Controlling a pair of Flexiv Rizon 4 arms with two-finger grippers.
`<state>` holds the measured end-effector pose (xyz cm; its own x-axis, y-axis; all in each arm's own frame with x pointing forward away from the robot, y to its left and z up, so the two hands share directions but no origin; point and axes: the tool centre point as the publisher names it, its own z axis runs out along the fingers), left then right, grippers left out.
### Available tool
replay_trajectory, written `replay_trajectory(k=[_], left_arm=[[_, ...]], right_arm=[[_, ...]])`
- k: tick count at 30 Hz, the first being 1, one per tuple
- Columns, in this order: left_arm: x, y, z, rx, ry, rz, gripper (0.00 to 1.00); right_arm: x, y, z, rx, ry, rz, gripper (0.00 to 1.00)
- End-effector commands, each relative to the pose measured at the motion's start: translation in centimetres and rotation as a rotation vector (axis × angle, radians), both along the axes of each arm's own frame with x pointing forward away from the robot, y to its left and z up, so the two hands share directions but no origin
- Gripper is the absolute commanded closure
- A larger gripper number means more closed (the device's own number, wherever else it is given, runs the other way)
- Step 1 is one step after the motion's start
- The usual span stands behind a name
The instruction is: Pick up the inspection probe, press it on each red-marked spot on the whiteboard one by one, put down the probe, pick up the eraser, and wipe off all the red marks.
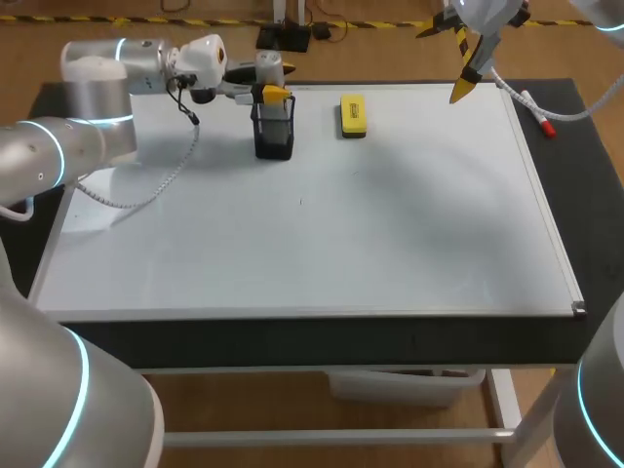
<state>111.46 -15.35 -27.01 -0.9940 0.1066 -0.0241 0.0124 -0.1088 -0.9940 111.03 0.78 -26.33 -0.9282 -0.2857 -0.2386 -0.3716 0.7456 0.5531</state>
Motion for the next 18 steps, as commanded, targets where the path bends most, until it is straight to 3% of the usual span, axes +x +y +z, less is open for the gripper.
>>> replay_trajectory(k=[1,18], left_arm=[[0.68,-0.03,-0.32,-0.003,0.003,-0.014,1.0],[0.33,0.17,-0.42,-0.004,0.008,-0.028,1.0]], right_arm=[[-0.03,-0.03,0.08,-0.004,0.0,0.001,0.0],[-0.03,-0.03,0.08,-0.004,0.0,0.001,0.0]])
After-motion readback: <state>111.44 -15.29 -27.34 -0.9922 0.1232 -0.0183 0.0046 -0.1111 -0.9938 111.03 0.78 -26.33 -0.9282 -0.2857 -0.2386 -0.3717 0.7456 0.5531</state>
